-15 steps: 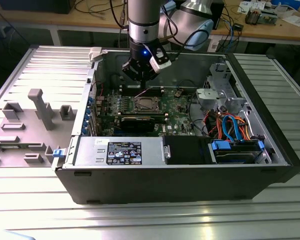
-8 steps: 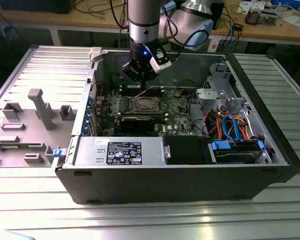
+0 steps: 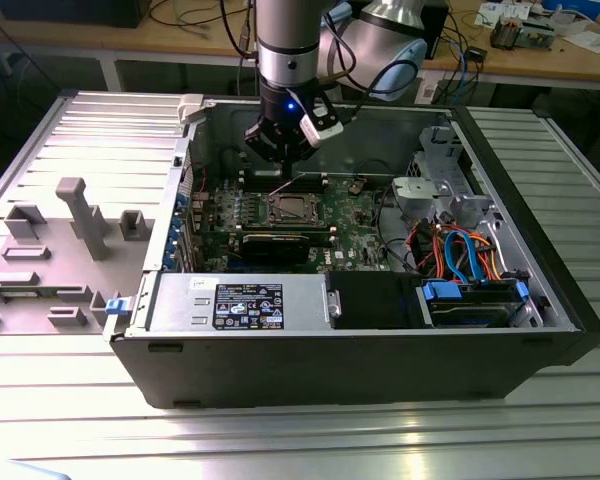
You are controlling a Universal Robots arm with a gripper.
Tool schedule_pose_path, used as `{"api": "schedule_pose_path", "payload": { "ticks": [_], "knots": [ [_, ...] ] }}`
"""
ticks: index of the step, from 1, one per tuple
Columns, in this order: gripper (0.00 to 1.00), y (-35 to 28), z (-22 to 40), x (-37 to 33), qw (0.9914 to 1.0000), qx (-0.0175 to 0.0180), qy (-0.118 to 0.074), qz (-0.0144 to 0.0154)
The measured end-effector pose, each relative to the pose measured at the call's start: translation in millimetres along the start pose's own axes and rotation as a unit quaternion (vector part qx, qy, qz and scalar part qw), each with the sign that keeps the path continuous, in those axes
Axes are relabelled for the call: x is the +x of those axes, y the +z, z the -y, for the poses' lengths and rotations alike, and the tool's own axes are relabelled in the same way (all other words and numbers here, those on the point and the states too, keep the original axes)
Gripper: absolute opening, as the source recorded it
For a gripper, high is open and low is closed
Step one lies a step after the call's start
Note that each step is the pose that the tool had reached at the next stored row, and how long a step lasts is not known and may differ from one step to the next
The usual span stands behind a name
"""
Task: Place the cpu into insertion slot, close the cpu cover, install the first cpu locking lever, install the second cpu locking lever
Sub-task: 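Install the first cpu locking lever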
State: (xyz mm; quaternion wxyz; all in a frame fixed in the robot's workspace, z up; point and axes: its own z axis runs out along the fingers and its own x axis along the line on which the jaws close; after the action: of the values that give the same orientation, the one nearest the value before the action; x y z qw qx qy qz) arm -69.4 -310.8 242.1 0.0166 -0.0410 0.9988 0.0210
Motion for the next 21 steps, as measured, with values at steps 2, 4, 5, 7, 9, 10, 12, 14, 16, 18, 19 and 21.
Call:
{"api": "schedule_pose_path", "payload": {
  "ticks": [2, 4, 5, 7, 9, 10, 12, 14, 16, 18, 19, 21],
  "knots": [
    [0.11, 1.2, 0.3, -0.9, 1.00000, -0.0030, 0.000, 0.0001],
    [0.11, 2.1, 0.4, -1.5, 1.00000, -0.0029, 0.000, 0.0000],
    [0.11, 2.3, 0.4, -1.8, 1.00000, -0.0029, 0.000, 0.0001],
    [0.11, 3.0, 0.5, -2.4, 1.00000, -0.0030, 0.000, 0.0001],
    [0.11, 4.8, 0.6, -4.7, 1.00000, -0.0029, 0.001, 0.0001],
    [0.11, 5.1, 0.2, -4.9, 0.99999, -0.0029, 0.003, 0.0002],
    [0.11, 5.7, -2.3, -5.5, 0.99997, -0.0027, 0.007, 0.0004],
    [0.11, 6.1, -3.7, -6.9, 0.99995, -0.0026, 0.010, 0.0005],
    [0.11, 6.5, -3.5, -10.0, 0.99991, -0.0017, 0.013, 0.0006],
    [0.11, 7.7, -3.2, -14.0, 0.99982, -0.0013, 0.019, 0.0009],
    [0.11, 8.1, -3.2, -14.7, 0.99980, -0.0012, 0.020, 0.0009],
    [0.11, 8.6, -3.2, -15.6, 0.99974, -0.0011, 0.023, 0.0009]
  ]
}}
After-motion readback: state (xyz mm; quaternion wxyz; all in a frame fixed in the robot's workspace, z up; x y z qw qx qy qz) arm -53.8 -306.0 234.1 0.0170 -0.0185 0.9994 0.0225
